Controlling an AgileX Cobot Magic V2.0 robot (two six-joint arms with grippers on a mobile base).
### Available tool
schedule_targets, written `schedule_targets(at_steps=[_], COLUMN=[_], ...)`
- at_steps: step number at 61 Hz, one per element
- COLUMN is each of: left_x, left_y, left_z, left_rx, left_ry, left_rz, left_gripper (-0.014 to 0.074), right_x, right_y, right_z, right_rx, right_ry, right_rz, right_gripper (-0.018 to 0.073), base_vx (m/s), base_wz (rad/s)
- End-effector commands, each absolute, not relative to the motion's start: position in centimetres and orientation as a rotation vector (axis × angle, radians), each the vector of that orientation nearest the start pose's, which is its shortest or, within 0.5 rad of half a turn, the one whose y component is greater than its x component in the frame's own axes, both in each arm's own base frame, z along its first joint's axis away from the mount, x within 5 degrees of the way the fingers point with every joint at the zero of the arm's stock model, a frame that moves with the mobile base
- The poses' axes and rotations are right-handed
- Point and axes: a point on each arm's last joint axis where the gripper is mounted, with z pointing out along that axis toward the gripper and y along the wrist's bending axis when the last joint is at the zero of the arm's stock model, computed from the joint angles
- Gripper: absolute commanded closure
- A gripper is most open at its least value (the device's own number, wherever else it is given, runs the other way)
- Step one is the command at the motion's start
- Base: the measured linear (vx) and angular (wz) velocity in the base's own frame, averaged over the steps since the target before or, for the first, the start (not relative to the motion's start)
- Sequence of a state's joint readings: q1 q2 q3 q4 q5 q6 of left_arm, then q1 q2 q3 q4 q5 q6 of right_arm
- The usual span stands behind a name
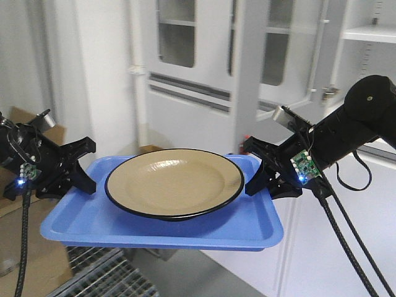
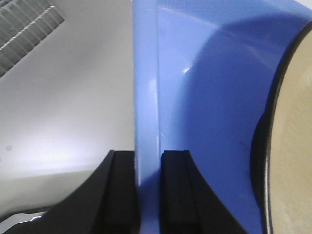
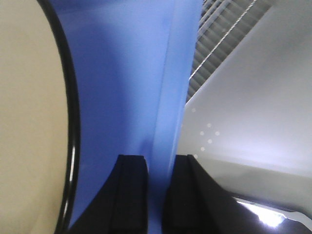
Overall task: Place disk in tray to left cabinet
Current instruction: 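Hold the tray with both grippers while driving to the white cabinet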
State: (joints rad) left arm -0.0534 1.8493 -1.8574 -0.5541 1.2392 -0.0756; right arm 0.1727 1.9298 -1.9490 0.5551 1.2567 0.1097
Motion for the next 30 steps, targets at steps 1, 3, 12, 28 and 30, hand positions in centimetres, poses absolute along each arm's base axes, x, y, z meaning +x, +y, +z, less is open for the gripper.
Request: schedule_targets(at_steps=[1,3,12,28,30], left_x=[37.14,37.14,37.14,37.14,37.14], left_y=[-9.97,-9.97,-9.97,-9.97,-9.97], left_z=[40.86,40.86,40.86,40.86,40.86], left_rx=[-0.062,-0.062,-0.062,-0.062,-0.062], left_ry=[2.487,2.487,2.487,2.487,2.487], left_rz=[-1.174,-1.174,-1.174,-1.174,-1.174], left_gripper=[0.0596,0.0596,0.0596,0.0596,0.0596], right_x=[38.05,38.05,38.05,38.05,38.05], right_y=[14.44,14.44,14.44,14.44,14.44], right_z=[40.49,40.49,40.49,40.49,40.49], right_rx=[-0.068,-0.068,-0.068,-0.068,-0.068], right_ry=[2.479,2.479,2.479,2.479,2.479], right_rz=[1.205,1.205,1.205,1.205,1.205], right_gripper=[0.0551,0.0551,0.0551,0.0551,0.0551], base_vx=[0.13,0.12,0.11,0.06,0.04], base_wz=[-0.52,-0.48,-0.42,-0.33,-0.34])
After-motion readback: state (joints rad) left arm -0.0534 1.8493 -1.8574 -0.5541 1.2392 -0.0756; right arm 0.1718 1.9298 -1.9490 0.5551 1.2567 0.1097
